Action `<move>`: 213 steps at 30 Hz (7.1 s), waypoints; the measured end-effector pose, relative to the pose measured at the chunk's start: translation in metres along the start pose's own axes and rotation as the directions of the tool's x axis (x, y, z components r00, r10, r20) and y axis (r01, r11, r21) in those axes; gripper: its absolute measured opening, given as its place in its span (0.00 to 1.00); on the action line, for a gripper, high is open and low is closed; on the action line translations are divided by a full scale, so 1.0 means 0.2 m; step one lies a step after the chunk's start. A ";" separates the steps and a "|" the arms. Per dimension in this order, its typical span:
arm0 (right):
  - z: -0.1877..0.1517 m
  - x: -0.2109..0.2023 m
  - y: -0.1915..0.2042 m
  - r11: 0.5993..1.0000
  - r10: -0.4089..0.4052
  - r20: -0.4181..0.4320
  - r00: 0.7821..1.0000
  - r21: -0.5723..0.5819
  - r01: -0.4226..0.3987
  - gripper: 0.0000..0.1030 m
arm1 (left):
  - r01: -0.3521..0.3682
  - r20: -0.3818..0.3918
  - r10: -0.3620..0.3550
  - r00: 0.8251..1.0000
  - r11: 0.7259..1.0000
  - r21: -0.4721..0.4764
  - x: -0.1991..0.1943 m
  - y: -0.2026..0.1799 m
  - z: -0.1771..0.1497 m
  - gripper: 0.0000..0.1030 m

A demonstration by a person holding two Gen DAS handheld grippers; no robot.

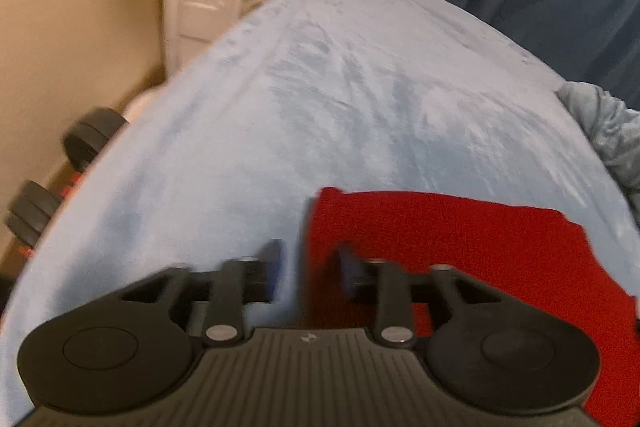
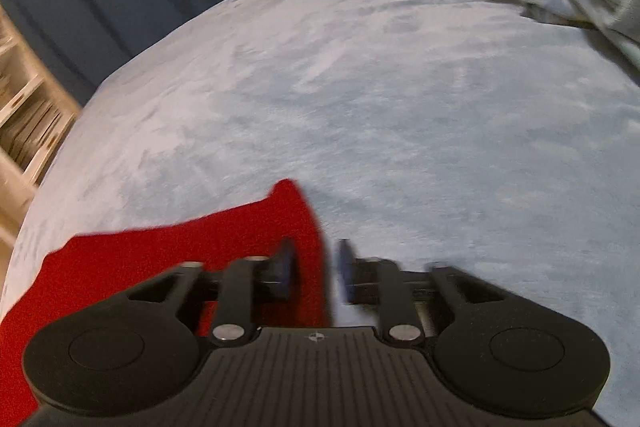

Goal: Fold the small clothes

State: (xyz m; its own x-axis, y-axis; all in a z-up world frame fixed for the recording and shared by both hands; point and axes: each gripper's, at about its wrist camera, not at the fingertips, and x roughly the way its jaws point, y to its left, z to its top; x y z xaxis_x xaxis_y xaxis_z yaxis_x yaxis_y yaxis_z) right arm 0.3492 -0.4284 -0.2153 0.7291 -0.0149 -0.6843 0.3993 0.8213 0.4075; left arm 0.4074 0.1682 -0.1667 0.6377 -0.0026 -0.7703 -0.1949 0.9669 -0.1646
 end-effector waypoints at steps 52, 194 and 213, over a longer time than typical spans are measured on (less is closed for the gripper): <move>-1.13 -2.08 0.53 0.901 0.126 -0.040 0.991 -0.413 -0.131 0.85 | -0.081 -0.044 0.101 0.994 0.940 0.333 -1.77 -0.51 -1.13 1.00; -1.22 -2.13 0.91 0.636 0.279 0.038 0.960 -0.756 -0.155 0.82 | -0.063 -0.028 0.065 0.997 0.996 0.055 -1.73 0.06 -0.98 1.00; -1.14 -1.91 0.84 0.707 0.251 0.036 0.967 -0.689 -0.158 0.82 | -0.102 -0.055 0.110 0.992 0.986 0.131 -1.66 -0.09 -0.99 1.00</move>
State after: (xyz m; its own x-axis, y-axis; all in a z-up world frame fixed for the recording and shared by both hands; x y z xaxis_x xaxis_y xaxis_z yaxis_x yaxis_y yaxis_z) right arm 0.0113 -0.1551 -0.0237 0.8253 0.1715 -0.5380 -0.2160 0.9762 -0.0202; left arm 0.0514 0.1004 -0.0308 0.5706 0.0902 -0.8163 -0.1600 0.9871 -0.0028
